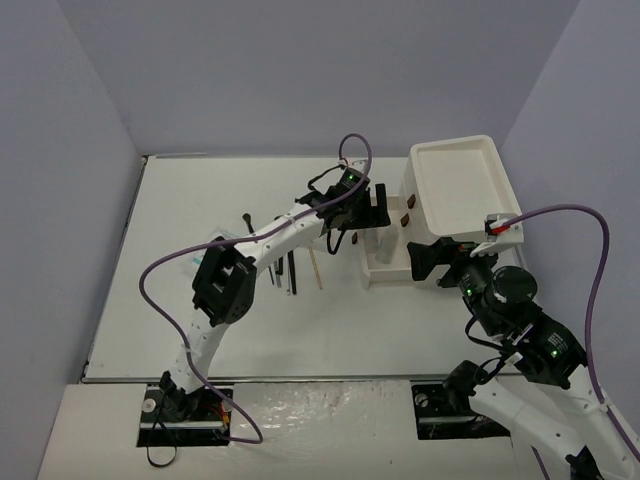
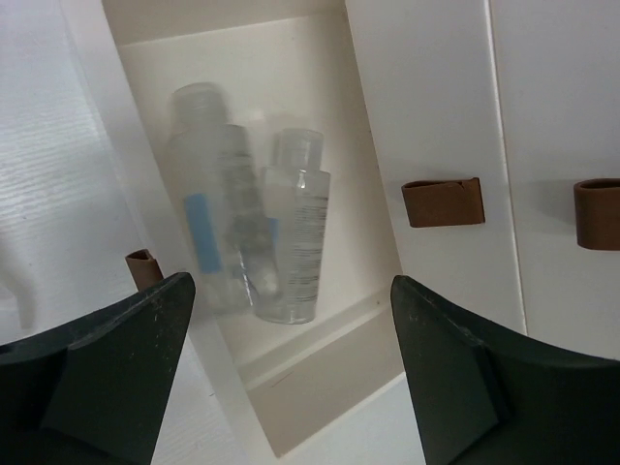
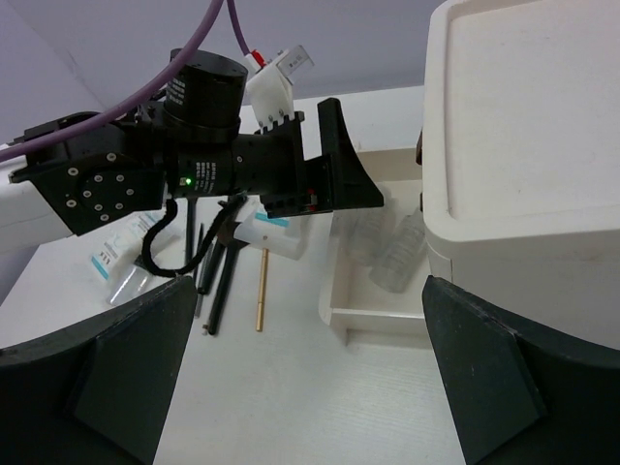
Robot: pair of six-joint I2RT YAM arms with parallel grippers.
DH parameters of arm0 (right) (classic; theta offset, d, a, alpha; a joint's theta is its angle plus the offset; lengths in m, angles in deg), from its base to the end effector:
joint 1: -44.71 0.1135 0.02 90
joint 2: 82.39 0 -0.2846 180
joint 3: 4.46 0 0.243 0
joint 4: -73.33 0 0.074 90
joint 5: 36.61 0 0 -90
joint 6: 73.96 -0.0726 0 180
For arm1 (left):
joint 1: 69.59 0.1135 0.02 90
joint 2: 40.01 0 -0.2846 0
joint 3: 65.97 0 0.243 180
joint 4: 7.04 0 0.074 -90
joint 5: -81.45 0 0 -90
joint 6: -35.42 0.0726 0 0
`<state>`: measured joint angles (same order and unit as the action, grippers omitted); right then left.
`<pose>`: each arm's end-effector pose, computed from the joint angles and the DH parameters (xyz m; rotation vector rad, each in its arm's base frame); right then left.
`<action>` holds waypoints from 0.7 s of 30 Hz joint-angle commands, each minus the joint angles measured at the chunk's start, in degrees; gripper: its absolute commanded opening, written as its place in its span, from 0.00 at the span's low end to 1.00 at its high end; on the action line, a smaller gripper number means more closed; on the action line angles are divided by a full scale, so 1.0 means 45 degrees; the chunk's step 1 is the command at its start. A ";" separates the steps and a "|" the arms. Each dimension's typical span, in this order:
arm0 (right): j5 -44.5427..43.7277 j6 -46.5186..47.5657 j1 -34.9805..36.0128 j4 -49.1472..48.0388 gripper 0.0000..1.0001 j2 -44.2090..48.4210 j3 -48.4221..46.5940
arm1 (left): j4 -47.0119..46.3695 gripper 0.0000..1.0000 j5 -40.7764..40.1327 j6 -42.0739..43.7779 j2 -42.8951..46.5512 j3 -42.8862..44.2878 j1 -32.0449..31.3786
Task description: Organize the makeup
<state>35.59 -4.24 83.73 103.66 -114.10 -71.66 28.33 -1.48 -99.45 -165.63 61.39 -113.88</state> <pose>0.1059 0.0572 0.4170 0.0094 1.5147 0.6051 0.3876 -0.3906 0.2713 0.0656 2.3384 -0.9823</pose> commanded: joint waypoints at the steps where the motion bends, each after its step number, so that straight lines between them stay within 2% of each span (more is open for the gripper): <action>1: -0.0276 0.0377 -0.0043 -0.0415 1.00 -0.0160 -0.0473 | 0.0669 0.86 -0.1166 0.0969 0.2173 0.0551 0.0022; 5: -0.0089 0.0533 -0.0055 -0.0398 1.00 -0.0384 -0.0473 | 0.2331 0.87 -0.3011 0.2407 0.4280 -0.0760 0.0062; 10: 0.0254 0.0647 -0.0043 -0.0434 1.00 -0.0503 -0.0263 | 0.4260 0.87 -0.4952 0.3960 0.7126 -0.3946 0.0542; 14: 0.0369 0.0770 -0.0059 -0.0425 1.00 -0.0579 -0.0121 | 0.4801 0.86 -0.4084 0.4230 0.8727 -0.6685 0.2121; 15: 0.0382 0.0795 -0.0059 -0.0437 1.00 -0.0591 -0.0052 | 0.4789 0.85 -0.3686 0.4267 0.9166 -0.7709 0.2880; 18: 0.0447 0.0834 -0.0059 -0.0480 1.00 -0.0630 0.0103 | 0.4750 0.82 -0.3149 0.4345 0.9937 -0.9104 0.3988; 21: 0.0546 0.0834 -0.0047 -0.0515 1.00 -0.0623 0.0287 | 0.4664 0.79 -0.2862 0.4458 0.9822 -0.9559 0.4929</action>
<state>37.19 -1.53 83.73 104.95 -115.61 -71.14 49.16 -16.97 -81.71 -121.97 19.53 -94.82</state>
